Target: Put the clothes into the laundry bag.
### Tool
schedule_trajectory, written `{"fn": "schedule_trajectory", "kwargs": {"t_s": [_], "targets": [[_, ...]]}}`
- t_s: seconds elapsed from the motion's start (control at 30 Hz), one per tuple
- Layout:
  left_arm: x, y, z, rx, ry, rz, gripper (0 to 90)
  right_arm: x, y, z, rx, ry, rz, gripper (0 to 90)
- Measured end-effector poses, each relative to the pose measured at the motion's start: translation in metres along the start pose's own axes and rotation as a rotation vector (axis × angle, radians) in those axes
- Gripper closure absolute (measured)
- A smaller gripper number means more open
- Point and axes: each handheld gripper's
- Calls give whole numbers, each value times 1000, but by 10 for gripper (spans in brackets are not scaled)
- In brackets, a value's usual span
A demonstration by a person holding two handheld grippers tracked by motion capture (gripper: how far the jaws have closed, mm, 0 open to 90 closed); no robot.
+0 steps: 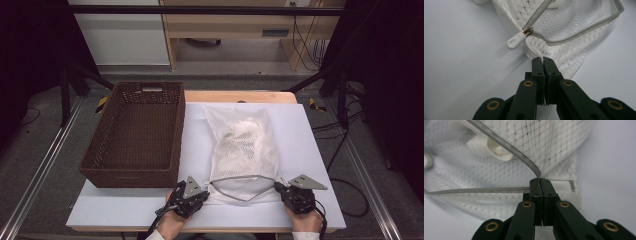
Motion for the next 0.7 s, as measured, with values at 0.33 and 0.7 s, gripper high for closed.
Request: {"fn": "schedule_trajectory", "kwargs": {"t_s": [0.33,0.7], "targets": [[1,1,-2,6,4,-2,871,11,-20,17,77,-55,-196,602],[2,-4,-1,-2,-18,-20,874,45,41,57,143,-113,1,863]]}}
Point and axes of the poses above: each handheld gripper's, and its own axes: y roughly forward along the jaws, x roughly out of its top, z roughly to its left, and after that the axes turned 10 degrees about z, right-handed
